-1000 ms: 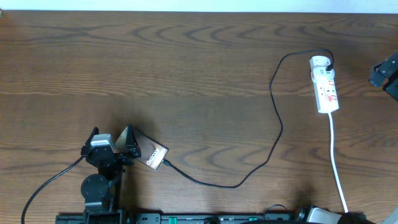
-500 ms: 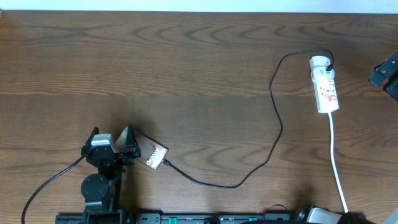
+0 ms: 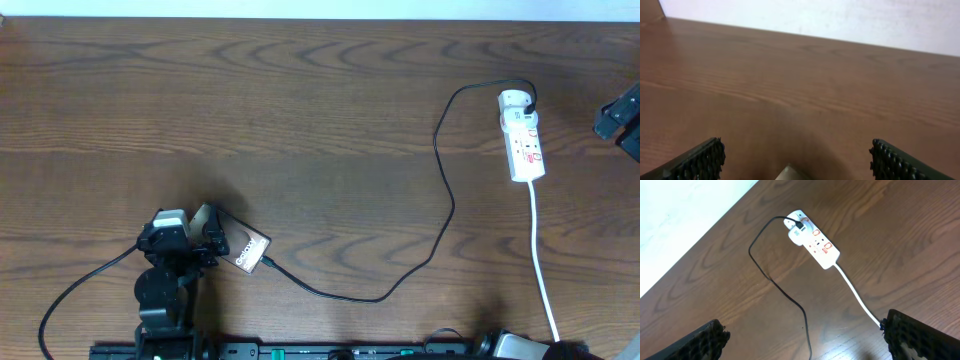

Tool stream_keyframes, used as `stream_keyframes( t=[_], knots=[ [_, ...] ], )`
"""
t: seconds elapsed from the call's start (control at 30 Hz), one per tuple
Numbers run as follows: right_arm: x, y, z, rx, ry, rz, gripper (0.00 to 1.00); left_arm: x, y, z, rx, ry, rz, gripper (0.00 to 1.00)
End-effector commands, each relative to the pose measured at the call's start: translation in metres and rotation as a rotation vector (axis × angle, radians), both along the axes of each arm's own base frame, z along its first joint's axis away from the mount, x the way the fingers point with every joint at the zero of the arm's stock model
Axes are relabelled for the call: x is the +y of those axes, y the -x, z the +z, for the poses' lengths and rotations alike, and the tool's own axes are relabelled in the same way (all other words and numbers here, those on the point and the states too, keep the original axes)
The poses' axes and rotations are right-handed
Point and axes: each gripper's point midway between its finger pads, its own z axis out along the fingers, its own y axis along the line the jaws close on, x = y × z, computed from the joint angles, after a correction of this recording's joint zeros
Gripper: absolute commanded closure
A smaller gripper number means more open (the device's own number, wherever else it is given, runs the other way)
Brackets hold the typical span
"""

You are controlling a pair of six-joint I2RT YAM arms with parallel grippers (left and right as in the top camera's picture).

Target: Plug charger to phone and switch on socket

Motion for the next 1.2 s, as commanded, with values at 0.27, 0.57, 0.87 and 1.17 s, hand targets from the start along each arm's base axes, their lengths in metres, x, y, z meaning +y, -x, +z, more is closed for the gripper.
stream_keyframes(
  t=[0.27, 0.57, 0.87, 1.17],
  knots=[
    [0.001, 0.001, 0.002, -0.006, 0.002, -0.002, 0.01, 0.001, 0.005, -0.038, 0.154, -0.009, 0.001, 0.08],
    [0.001, 0.001, 0.002, -0.007, 0.002, -0.002, 0.01, -0.002, 0.004, -0.025, 0.096, -0.013, -0.011, 0.09],
    [0.001, 0.001, 0.002, -0.006, 0.003, -0.002, 0.01, -0.002, 0.003, 0.001, -0.019, -0.018, -0.013, 0.09],
    [0.001, 0.001, 0.002, -0.007, 0.002, -0.002, 0.01, -0.002, 0.004, 0.019, -0.099, -0.022, -0.012, 0.08]
  ],
)
